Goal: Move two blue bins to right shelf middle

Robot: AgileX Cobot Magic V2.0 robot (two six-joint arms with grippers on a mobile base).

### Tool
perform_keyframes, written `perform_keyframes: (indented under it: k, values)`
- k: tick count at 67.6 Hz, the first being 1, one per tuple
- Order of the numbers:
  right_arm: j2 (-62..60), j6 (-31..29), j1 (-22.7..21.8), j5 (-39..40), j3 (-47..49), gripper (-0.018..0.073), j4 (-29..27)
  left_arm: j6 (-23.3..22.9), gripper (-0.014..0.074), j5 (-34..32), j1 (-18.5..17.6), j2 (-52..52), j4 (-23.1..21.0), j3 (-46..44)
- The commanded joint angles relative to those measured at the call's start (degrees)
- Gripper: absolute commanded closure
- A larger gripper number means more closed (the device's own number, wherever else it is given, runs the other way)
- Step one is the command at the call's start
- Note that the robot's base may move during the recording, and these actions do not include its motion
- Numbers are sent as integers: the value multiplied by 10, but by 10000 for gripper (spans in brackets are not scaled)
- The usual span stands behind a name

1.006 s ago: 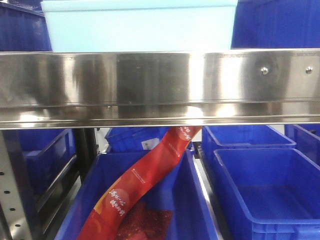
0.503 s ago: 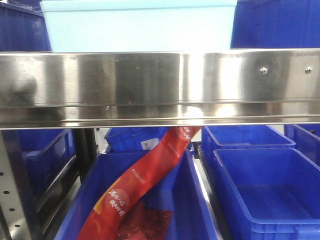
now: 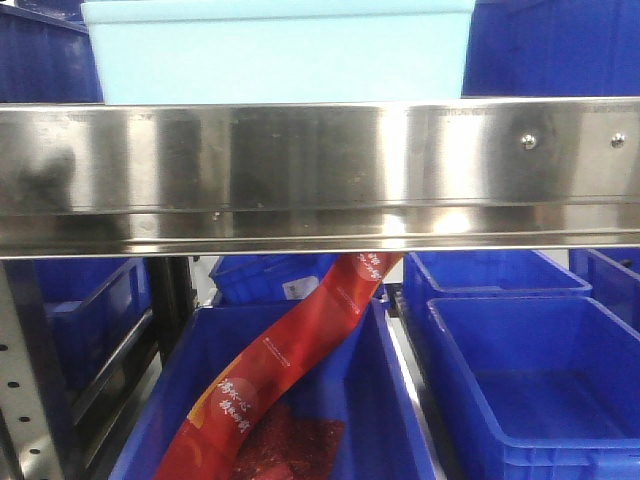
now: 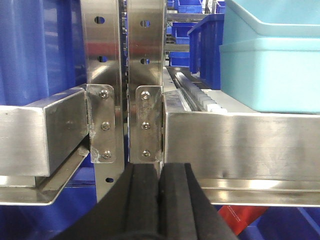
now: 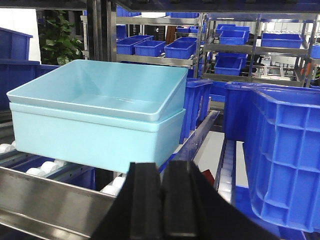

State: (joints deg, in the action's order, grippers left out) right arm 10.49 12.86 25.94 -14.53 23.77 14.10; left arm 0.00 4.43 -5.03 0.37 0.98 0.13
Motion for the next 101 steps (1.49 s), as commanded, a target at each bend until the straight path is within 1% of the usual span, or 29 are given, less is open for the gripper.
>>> perform_keyframes:
  k: [1, 17, 23, 26, 29, 30, 32, 34, 35, 36, 41, 45, 50, 64, 68, 71, 101]
  values:
    - [-2, -3, -2, 13, -1, 721, 5, 0, 707, -11, 1, -4, -3, -1]
    - [-2, -3, -2, 25, -1, 721, 5, 0, 707, -11, 1, -4, -3, -1]
    - [-2, -4, -11, 25, -6, 721, -11, 0, 707, -11, 1, -4, -3, -1]
    - [-2, -30, -30, 26, -12, 721, -45, 0, 707, -11, 1, -4, -3, -1]
    - [-2, -73, -55, 30, -19, 721, -93, 0, 707, -11, 1, -4, -3, -1]
    - [-2, -96, -69, 33, -23, 721, -118, 0, 707, -11, 1, -4, -3, -1]
    - [-2, -129, -95, 42, -32, 721, -146, 0, 707, -11, 1, -4, -3, -1]
    - [-2, -137, -121, 54, -42, 721, -163, 0, 707, -11, 1, -4, -3, -1]
    - [-3, -137, -131, 60, -47, 721, -167, 0, 707, -11, 1, -4, -3, -1]
    - [-4, -137, -150, 66, -57, 721, -171, 0, 707, -11, 1, -4, -3, -1]
    - [-10, -137, -192, 81, -86, 721, -179, 0, 707, -11, 1, -4, -3, -1]
    - [-20, -137, -214, 90, -113, 721, -180, 0, 707, -11, 1, -4, -3, -1]
    - [-39, -137, -228, 99, -147, 721, -185, 0, 707, -11, 1, -4, -3, -1]
    - [-105, -137, -244, 125, -238, 721, -197, 0, 707, -11, 1, -4, -3, -1]
    - [-105, -137, -249, 131, -238, 721, -203, 0, 707, -11, 1, -4, -3, -1]
    - [-105, -137, -252, 109, -238, 721, -204, 0, 707, -11, 1, -4, -3, -1]
    - [-105, -144, -254, 115, -238, 721, -204, 0, 707, -11, 1, -4, -3, -1]
